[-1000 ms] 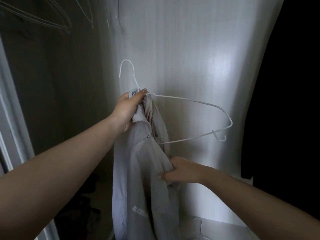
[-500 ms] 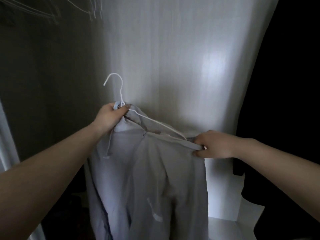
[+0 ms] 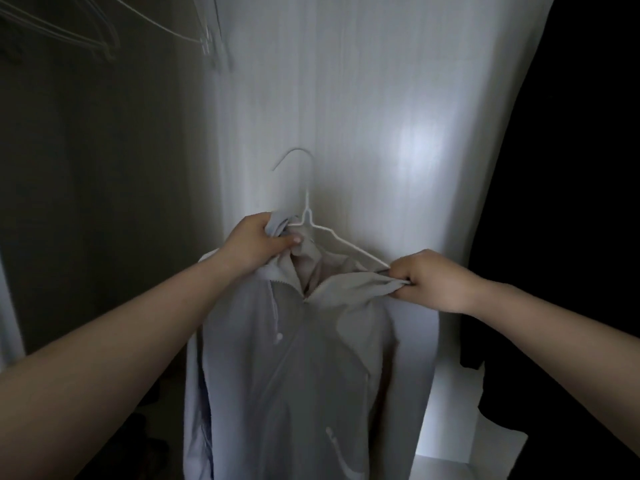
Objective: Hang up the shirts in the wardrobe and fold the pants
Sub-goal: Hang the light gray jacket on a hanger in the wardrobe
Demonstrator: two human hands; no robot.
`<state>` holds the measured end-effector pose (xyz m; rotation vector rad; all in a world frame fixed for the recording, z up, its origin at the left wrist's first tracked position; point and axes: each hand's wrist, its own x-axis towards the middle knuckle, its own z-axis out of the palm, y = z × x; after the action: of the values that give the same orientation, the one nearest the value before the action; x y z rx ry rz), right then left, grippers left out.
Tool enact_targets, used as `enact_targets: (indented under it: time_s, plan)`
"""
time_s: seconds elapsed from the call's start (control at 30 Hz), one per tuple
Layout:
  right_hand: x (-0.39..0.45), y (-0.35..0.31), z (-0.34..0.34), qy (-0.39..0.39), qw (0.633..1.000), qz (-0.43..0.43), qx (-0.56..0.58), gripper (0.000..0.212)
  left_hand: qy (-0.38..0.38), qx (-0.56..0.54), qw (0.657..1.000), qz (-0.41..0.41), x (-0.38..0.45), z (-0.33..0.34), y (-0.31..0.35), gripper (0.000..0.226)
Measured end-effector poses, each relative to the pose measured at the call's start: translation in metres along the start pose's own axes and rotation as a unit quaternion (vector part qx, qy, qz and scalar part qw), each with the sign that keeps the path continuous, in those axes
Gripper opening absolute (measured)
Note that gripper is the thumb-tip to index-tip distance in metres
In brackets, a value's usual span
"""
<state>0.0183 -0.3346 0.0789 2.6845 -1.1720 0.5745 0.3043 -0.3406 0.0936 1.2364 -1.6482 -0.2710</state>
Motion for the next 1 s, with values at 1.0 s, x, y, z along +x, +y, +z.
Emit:
enact_targets:
  time_s: [1.0]
  plan:
    - [-0.031,0.024,-0.138,0.07,0.992,0.089,0.047,0.026,0.127,0.201,0.967,0.088,0.062,-0.026,0.028,0.065]
